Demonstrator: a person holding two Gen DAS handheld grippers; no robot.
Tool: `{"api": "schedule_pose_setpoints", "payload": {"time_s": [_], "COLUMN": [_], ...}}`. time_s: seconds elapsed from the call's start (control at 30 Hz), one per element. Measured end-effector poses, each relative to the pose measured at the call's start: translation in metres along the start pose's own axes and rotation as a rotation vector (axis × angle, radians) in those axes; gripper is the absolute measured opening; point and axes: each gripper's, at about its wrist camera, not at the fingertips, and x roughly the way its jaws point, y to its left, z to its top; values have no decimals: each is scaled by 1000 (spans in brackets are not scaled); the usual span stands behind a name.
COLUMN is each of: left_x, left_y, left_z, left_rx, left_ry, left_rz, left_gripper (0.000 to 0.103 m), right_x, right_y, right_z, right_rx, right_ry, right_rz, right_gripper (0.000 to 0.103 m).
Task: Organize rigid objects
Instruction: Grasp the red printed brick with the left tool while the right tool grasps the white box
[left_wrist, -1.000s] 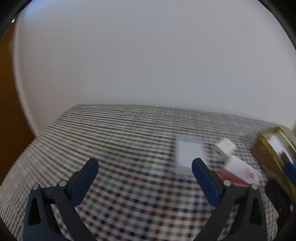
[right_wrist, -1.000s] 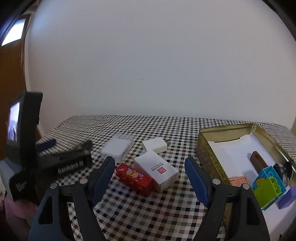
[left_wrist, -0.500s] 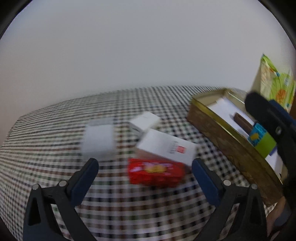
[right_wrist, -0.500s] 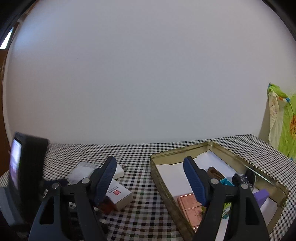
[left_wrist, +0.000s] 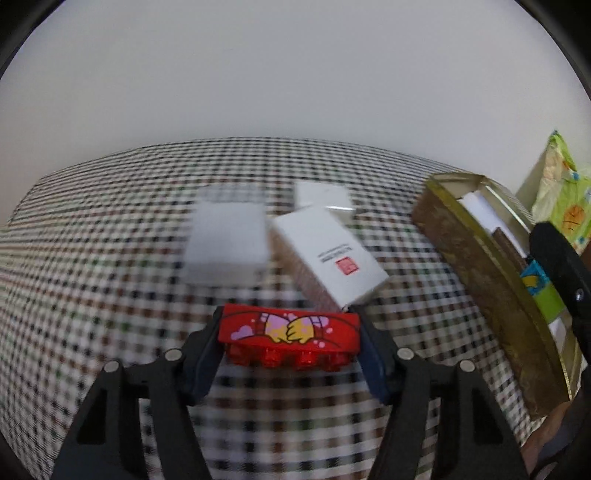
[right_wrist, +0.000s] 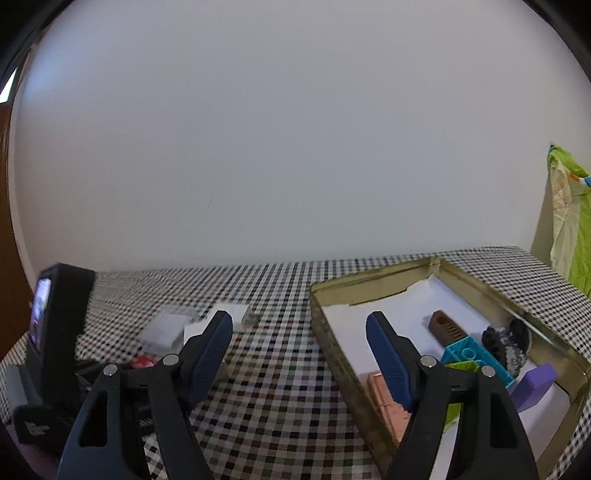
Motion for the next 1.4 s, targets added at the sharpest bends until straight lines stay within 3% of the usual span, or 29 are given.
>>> {"api": "schedule_pose_setpoints", "payload": {"time_s": [0.33, 0.53, 0.7, 0.9, 0.93, 1.0, 1.33, 1.4], "left_x": [-9, -5, -6, 0, 0, -1, 0, 3], "left_y": [41, 46, 44, 45, 45, 44, 41, 45], "left_z": [-5, -7, -9, -1, -2, -2, -3, 0], "left_rx": [-90, -157, -157, -161, -160, -160, -158, -154], "left_ry": [14, 6, 9, 10, 10, 10, 10, 11], "left_rz": [185, 221, 239, 243, 242, 242, 242, 239], "left_gripper": [64, 64, 64, 64, 64, 64, 64, 64], "right_x": [12, 56, 78, 99, 101, 102, 107, 105], "right_y": [27, 62, 74, 84, 84, 88, 97, 97], "right_z": [-5, -4, -7, -7, -8, -8, -7, -6], "right_rx": [-56, -61, -16, 14, 18, 22, 12, 9], "right_ry": [79, 237, 336, 418, 426, 444, 472, 470], "right_rz": [89, 136, 145, 103, 98, 92, 63, 60], "right_gripper": [77, 77, 77, 77, 76, 64, 61, 44]}}
